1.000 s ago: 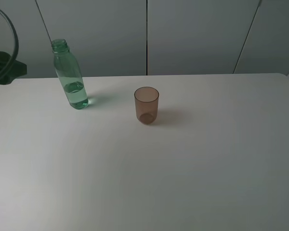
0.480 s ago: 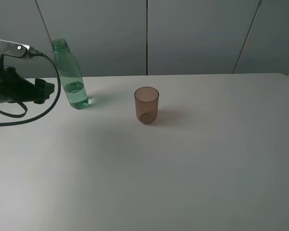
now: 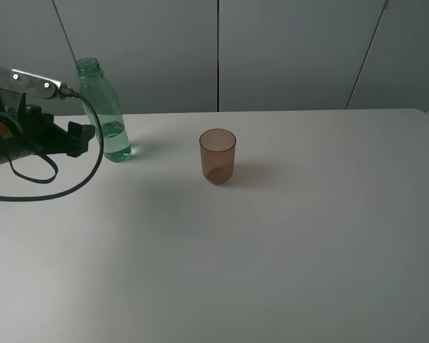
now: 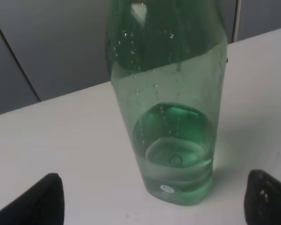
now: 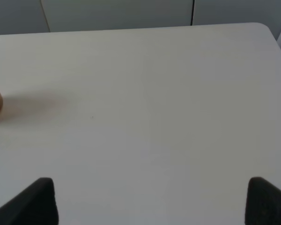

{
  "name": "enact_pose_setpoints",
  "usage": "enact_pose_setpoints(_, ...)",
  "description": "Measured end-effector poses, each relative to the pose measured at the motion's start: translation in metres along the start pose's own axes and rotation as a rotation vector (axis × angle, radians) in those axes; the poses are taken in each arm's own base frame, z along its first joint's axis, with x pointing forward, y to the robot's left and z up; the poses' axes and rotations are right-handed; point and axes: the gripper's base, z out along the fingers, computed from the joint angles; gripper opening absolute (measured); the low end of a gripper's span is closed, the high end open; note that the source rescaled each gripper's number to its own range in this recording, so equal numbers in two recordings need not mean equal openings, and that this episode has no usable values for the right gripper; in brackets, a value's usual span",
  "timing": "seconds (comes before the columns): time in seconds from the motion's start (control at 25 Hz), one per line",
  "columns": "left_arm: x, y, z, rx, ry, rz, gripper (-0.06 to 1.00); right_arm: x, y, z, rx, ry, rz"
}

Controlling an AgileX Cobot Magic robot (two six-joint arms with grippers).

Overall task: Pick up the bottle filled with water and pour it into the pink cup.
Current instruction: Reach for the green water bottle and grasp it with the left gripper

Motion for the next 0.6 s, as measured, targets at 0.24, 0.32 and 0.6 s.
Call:
enact_pose_setpoints(0.24, 0.009, 0.008, 0.004, -0.017, 0.019, 0.032, 0.94, 0.000, 0.000, 0.000, 0.000, 0.000, 0.000)
enact_pose_setpoints(0.32, 0.012, 0.012, 0.006, -0.029, 0.023, 0.027, 0.94, 0.000, 0.000, 0.000, 0.000, 0.000, 0.000)
enact_pose_setpoints(0.6, 0.010, 0.021, 0.005, -0.041, -0.024, 0.048, 0.94, 0.000, 0.000, 0.000, 0.000, 0.000, 0.000)
